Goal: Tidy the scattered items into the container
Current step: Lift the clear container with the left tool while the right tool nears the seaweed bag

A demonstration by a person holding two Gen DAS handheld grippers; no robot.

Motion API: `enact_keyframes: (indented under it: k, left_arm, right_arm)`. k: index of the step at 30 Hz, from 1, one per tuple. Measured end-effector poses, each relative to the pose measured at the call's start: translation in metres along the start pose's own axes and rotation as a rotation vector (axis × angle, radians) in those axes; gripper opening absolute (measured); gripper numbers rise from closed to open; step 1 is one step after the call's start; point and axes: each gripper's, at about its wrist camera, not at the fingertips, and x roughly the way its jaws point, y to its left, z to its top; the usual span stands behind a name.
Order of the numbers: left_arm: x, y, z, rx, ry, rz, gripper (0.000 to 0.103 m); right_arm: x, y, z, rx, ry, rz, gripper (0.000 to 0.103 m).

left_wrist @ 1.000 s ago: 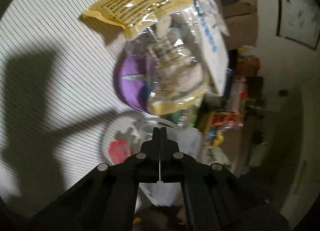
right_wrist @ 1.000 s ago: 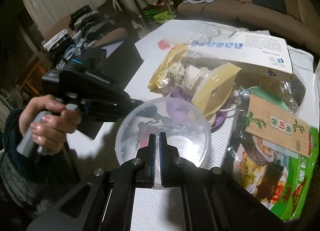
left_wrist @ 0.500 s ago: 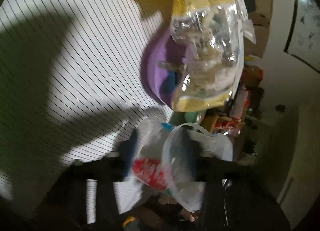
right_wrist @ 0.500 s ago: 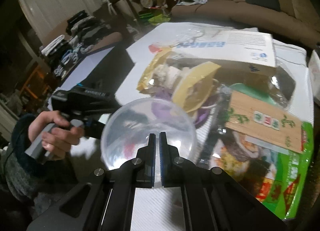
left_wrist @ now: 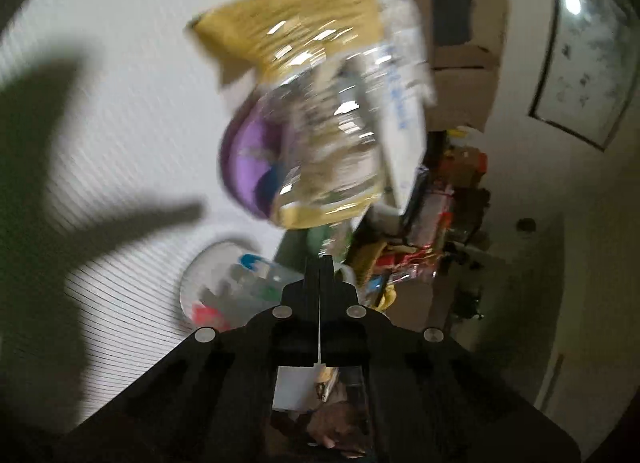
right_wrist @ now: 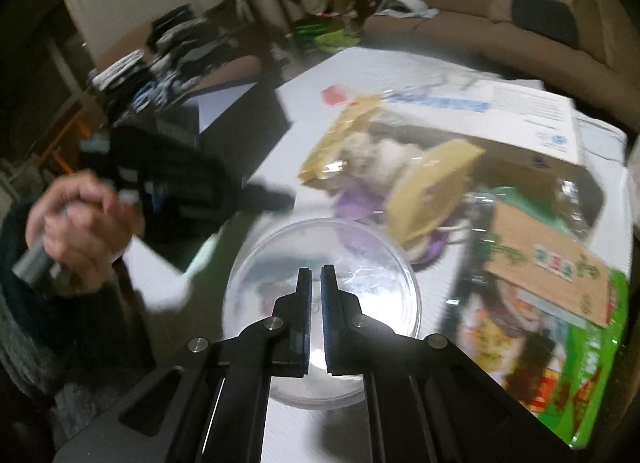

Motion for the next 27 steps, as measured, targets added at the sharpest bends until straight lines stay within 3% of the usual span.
enact_keyframes:
  k: [3, 8, 10, 12, 13, 14, 15, 16, 17, 19, 21, 22, 25, 27]
  left_arm:
    - [-0.009, -0.033, -0.009, 0.098, -0.005, -0.017, 0.000]
    - [0.004, -0.076, -0.038, 0.300, 0.023, 0.087, 0.000]
    - [0.016, -0.074, -0.039, 0.329, 0.019, 0.178, 0.001]
    - [0.020, -0.071, -0.032, 0.373, -0.010, 0.321, 0.003]
    - [0.021, -0.068, -0.029, 0.395, -0.029, 0.398, 0.012]
    - [0.021, -0.064, -0.026, 0.390, -0.039, 0.449, 0.031]
    - [0.013, -0.056, -0.023, 0.377, -0.045, 0.463, 0.044]
    - [0.014, -0.048, -0.020, 0.363, -0.044, 0.472, 0.068]
    - [0.016, -0.042, -0.017, 0.353, -0.037, 0.484, 0.080]
    - [0.021, -0.030, -0.018, 0.318, -0.024, 0.487, 0.081]
    - [0.015, -0.035, -0.029, 0.360, -0.033, 0.490, 0.082]
    - [0.011, -0.045, -0.041, 0.439, -0.077, 0.529, 0.083]
    - [0.012, -0.083, -0.101, 0.779, -0.268, 0.689, 0.103]
    - [0.017, -0.096, -0.146, 0.961, -0.346, 0.705, 0.103]
  right_arm:
    - [0.015, 0.012, 0.004, 0.007, -0.009, 0.036, 0.003]
    - [0.021, 0.015, 0.010, 0.041, -0.010, 0.096, 0.003]
    - [0.005, 0.010, 0.008, 0.038, 0.010, 0.064, 0.004]
    - [-0.024, 0.000, 0.000, 0.007, -0.009, -0.020, 0.005]
    - [-0.034, -0.008, -0.004, 0.010, -0.016, -0.060, 0.011]
    - [-0.045, -0.021, -0.008, 0.034, -0.024, -0.097, 0.015]
    - [-0.054, -0.037, -0.013, 0.080, -0.033, -0.121, 0.024]
    - [-0.062, -0.059, -0.019, 0.159, -0.043, -0.142, 0.029]
    - [-0.068, -0.075, -0.024, 0.231, -0.048, -0.151, 0.031]
    - [-0.076, -0.101, -0.032, 0.360, -0.060, -0.134, 0.043]
    - [-0.082, -0.105, -0.035, 0.354, -0.070, -0.136, 0.054]
    - [-0.085, -0.103, -0.035, 0.335, -0.069, -0.168, 0.061]
    - [-0.097, -0.107, -0.037, 0.304, -0.080, -0.291, 0.078]
    - [-0.103, -0.117, -0.041, 0.342, -0.086, -0.331, 0.078]
